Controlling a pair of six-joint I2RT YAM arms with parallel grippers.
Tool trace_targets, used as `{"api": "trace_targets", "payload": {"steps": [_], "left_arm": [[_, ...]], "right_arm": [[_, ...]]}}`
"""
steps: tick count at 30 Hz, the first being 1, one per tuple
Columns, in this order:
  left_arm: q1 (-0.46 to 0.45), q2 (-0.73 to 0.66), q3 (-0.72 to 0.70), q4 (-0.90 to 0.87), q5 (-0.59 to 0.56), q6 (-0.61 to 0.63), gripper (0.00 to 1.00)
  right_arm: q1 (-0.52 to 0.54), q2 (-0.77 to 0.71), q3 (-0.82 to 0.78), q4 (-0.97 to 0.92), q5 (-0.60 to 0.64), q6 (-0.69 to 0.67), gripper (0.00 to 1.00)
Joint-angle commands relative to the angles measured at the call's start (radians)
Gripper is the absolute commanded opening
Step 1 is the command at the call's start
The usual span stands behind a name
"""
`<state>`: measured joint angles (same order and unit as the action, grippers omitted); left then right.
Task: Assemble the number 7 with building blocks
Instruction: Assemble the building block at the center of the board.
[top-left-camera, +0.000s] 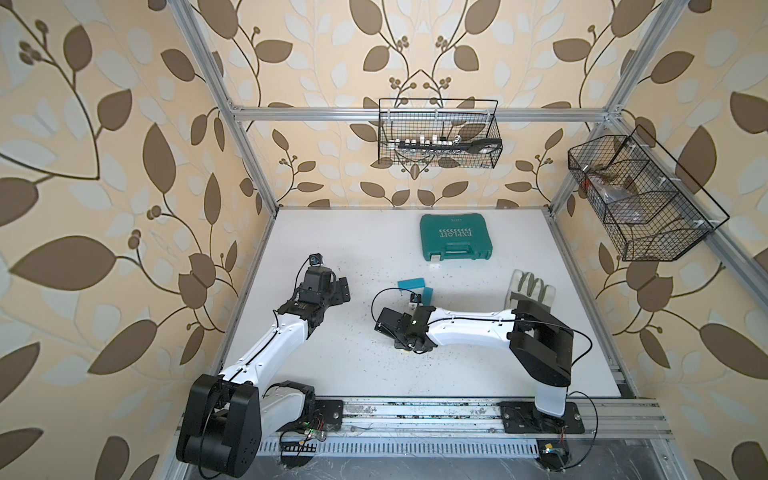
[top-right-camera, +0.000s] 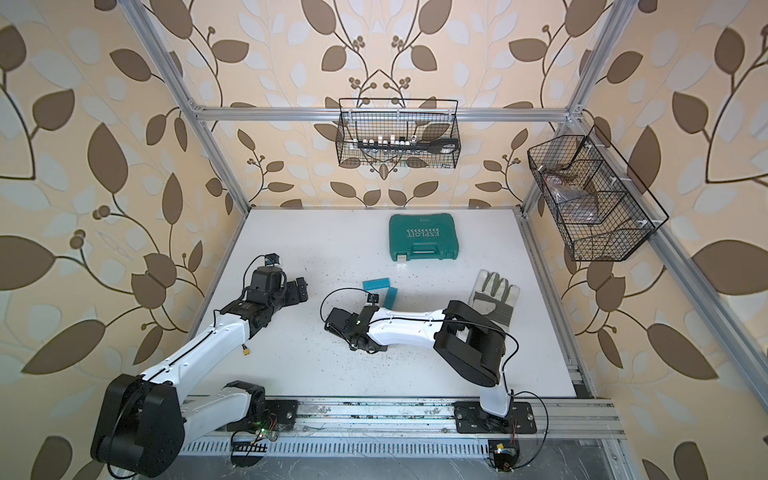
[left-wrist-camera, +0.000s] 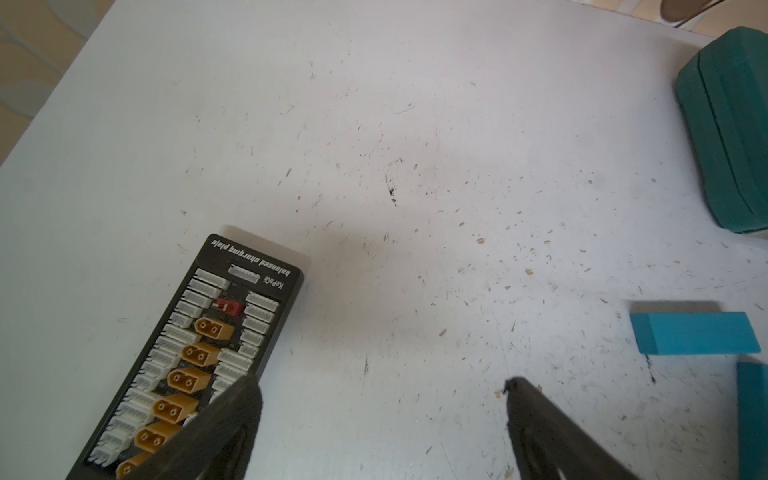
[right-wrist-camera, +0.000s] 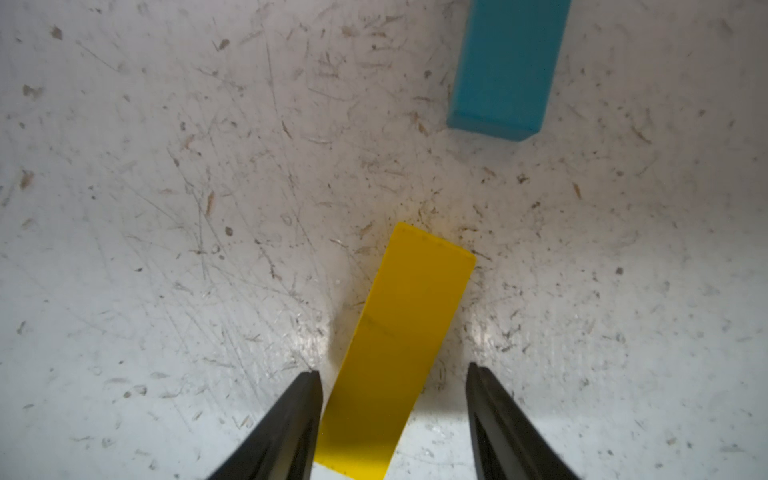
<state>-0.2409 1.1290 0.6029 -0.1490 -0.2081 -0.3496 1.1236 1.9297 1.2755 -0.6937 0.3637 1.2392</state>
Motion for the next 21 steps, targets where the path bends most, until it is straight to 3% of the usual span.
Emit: {"api": "trace_targets", "payload": {"steps": [1,12,21], "left_arm": [[0.014,-0.018,-0.002,0.012,0.0,-0.008,0.94],[0.014,-0.021,-0.006,0.012,-0.001,-0.009,0.94],[0.014,-0.02,-0.003,0.011,-0.001,-0.009,0.94]], "right_arm": [[-0.002,0.027,-0.002,-0.005,0.034,0.019,0.54],[-0.057,0.002,-0.08,0.045,0.002,0.016,0.39],[-0.102,-0.019,-0.148,0.124,-0.095,0.019,0.37]]}}
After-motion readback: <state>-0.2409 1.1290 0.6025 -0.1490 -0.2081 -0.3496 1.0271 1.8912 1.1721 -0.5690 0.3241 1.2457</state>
